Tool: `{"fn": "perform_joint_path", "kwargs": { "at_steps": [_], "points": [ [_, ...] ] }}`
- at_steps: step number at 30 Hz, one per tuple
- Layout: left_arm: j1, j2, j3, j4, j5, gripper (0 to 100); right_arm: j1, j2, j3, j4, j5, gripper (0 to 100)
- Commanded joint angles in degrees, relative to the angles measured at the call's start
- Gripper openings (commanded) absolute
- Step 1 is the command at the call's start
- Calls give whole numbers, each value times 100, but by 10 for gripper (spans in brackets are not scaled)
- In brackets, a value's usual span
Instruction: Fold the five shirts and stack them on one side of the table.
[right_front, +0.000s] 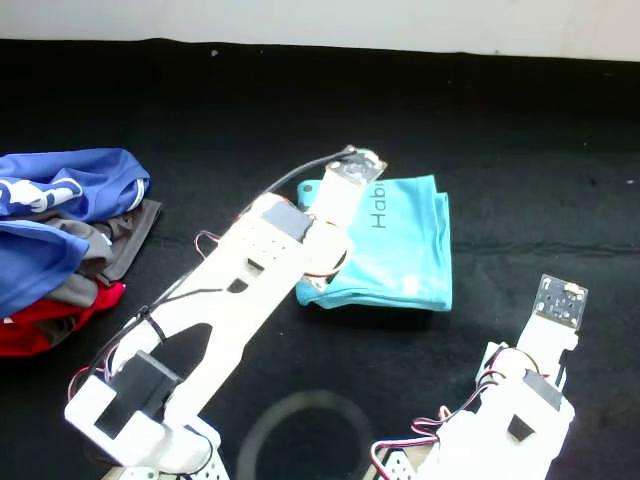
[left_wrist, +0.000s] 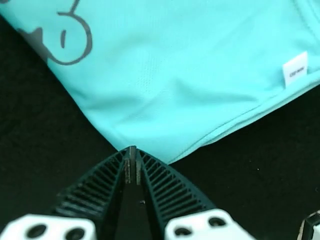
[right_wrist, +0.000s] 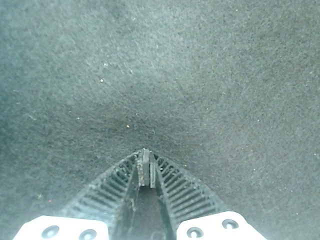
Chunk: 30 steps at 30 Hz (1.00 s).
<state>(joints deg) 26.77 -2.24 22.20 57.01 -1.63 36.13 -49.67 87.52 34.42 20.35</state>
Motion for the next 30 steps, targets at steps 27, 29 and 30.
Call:
{"fn": "perform_joint_path", "kwargs": {
  "at_steps": [27, 29, 30],
  "points": [
    [-391, -1956, 321, 677, 0, 9, -1859, 1473, -6325, 4207, -914, 7],
    [-822, -2176, 602, 651, 0, 9, -2325, 2202, -7011, 4268, -1125, 7],
    [-1024, -2246, 752, 642, 0, 9, -2545, 2571, -7301, 4251, -1187, 7]
  ]
}}
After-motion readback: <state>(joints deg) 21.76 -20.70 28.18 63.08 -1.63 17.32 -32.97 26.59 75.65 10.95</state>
